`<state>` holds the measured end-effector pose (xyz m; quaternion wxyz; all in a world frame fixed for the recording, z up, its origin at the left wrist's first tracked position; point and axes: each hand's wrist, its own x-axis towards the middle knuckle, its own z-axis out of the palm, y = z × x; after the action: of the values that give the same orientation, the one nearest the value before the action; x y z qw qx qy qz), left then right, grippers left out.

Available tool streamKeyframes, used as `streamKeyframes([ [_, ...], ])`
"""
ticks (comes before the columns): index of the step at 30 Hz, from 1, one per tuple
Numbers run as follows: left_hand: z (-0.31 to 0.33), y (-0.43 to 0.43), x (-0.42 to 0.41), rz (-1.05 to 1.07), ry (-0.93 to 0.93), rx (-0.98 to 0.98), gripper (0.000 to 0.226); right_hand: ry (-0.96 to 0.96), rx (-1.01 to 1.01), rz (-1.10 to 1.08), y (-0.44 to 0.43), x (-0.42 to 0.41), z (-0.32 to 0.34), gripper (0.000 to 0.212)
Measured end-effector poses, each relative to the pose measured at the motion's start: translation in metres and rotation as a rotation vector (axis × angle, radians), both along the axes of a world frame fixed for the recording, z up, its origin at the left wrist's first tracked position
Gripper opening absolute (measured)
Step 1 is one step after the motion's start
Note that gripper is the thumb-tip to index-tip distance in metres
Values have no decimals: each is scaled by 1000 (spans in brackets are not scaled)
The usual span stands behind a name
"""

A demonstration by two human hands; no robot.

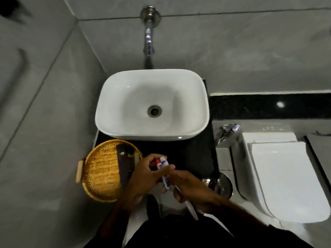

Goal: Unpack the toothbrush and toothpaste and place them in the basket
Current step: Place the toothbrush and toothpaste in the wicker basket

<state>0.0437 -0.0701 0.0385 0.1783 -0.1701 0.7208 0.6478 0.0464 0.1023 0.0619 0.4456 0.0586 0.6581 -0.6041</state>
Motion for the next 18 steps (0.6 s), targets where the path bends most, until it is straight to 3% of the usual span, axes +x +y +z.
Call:
streamKeyframes([
  [3, -5, -32, 17, 127, -91, 138, 44, 24, -9, -13, -33, -2, -9, 46],
  [6, -13, -67, 30, 283, -104, 167, 34, -14, 10, -53, -65, -2, -26, 34],
  [10, -19, -114, 36, 437, -119, 104, 25, -95, -11, -130, -98, -4, -51, 18],
  [13, -24, -142, 32, 486, -175, 8, 23, -183, -29, -147, -121, -8, -60, 22],
  [16, -32, -161, 22, 523, -362, 240, 35, -125, 5, -68, -150, -13, -63, 31],
  [18, -38, -168, 16, 539, -442, 309, 36, -38, 42, -41, -169, -17, -61, 25],
])
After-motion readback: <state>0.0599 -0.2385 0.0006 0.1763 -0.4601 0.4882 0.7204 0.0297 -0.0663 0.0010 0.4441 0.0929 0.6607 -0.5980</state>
